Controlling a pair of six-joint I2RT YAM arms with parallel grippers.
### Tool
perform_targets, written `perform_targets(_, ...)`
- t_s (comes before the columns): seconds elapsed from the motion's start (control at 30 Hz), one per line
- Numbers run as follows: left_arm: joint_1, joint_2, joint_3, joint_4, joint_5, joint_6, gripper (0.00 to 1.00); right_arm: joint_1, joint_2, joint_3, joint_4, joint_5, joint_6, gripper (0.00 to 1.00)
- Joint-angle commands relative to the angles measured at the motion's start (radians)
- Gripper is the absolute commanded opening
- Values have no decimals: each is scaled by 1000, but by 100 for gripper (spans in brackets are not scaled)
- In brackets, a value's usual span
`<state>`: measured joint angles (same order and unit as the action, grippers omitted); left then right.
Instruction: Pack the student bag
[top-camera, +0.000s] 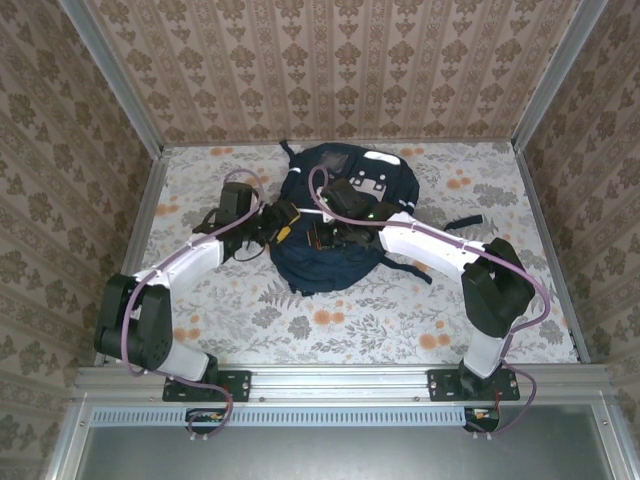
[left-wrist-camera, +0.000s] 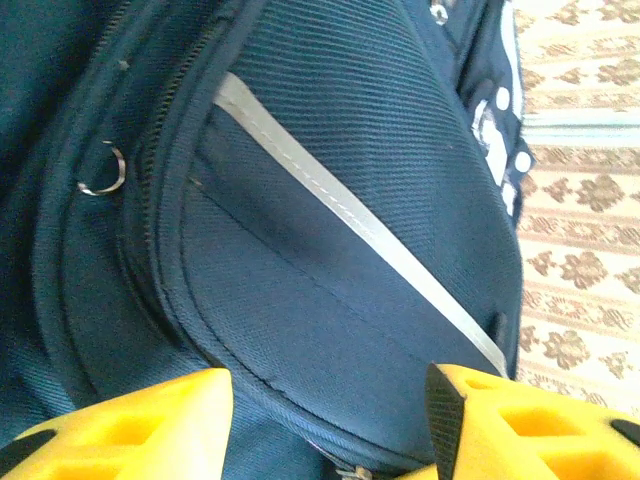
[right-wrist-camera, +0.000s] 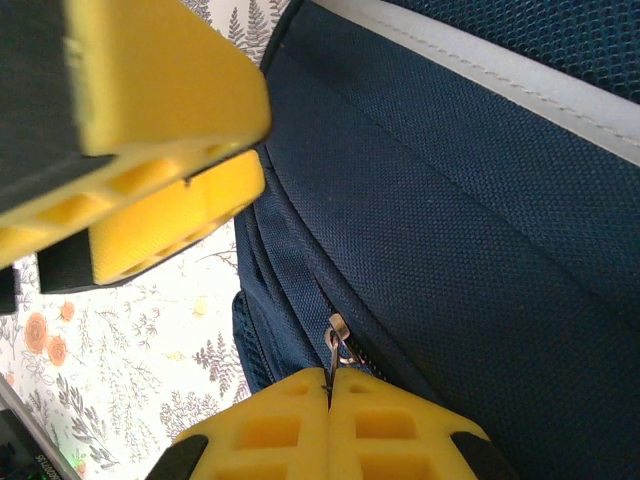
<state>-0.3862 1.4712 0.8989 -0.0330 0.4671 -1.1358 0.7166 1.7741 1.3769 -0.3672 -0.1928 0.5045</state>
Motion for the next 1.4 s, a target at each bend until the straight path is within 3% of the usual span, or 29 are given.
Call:
perform_targets(0.0,-25,9,5,9,-93,-75,54,11,-31,-8,46,-62,12,0)
perform_targets(0.47,-55,-66,-87,-19,-286,-213,49,11,-38,-16,47,-48,23,0)
perform_targets(0.73,-58,37,-20,124,-152,-167,34,12,-42,-22,47,-71,21,0)
perform_targets(1.07,-32,46,-25,82,-188,-133,2,9,-122,-84,-38,21,-22,0)
perform_targets(1.37,15,23,-48,45,-208,-69,0,-80,-334,-270,-160,189,-109,0)
